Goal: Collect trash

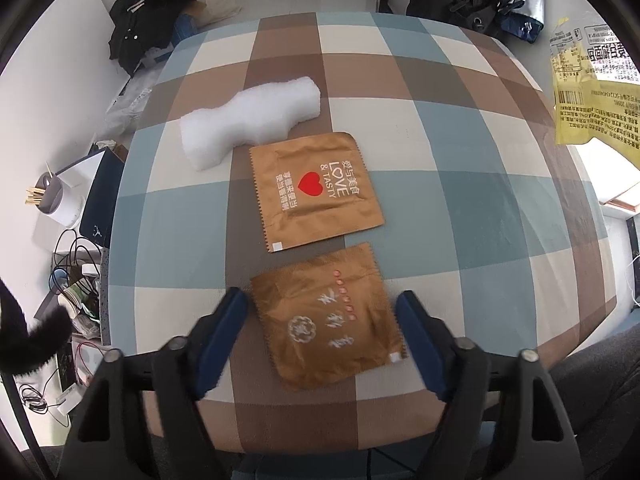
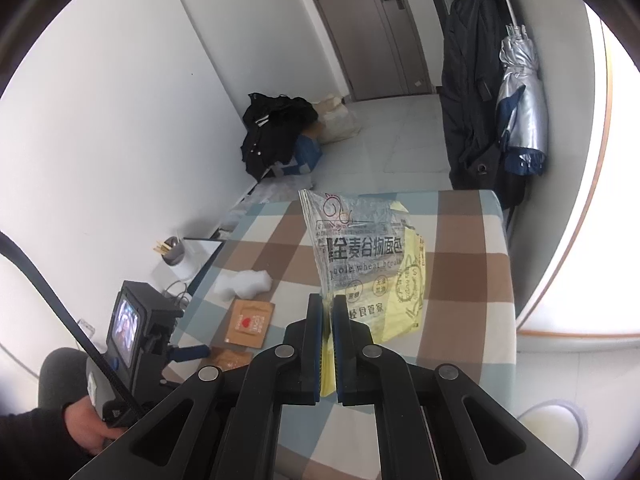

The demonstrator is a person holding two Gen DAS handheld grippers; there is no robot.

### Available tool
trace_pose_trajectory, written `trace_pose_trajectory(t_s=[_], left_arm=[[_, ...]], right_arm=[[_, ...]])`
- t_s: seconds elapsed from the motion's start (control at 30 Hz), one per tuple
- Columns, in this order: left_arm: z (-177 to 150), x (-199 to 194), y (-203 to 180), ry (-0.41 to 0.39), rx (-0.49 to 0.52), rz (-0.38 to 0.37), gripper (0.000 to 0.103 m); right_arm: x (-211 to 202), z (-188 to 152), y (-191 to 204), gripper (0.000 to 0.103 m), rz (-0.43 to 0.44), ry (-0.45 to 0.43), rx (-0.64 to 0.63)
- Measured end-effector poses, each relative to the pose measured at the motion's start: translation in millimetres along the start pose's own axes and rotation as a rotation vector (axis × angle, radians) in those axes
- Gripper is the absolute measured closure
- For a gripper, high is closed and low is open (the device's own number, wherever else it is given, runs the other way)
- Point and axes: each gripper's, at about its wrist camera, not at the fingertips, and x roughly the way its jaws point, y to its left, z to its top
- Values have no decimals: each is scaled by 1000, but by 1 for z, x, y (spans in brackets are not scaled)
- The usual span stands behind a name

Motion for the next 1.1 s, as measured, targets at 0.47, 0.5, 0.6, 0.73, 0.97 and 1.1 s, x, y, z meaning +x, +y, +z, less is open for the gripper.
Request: trace_pose_trajectory(t_s=[0.47, 0.5, 0.6, 0.73, 0.97, 1.1], left_arm=[[-3, -8, -4, 9, -74, 1, 99], [-3, -6, -5, 15, -75, -2, 103], [-4, -6, -10, 2, -49, 22, 103], [-4, -7, -9, 11, -82, -9, 103], [-7, -7, -19, 19, -68, 42, 14], [-8, 6, -22, 72, -50, 38, 11]], right_arm=[[-11, 0, 1, 97, 18, -22, 6], [-11, 0, 0, 97, 17, -22, 11], [-11, 0, -2, 97, 13, -20, 21], [-12, -1, -3, 97, 12, -19, 28], [-13, 0, -4, 97, 21, -18, 39], [-13, 1, -5, 97, 33, -19, 44]])
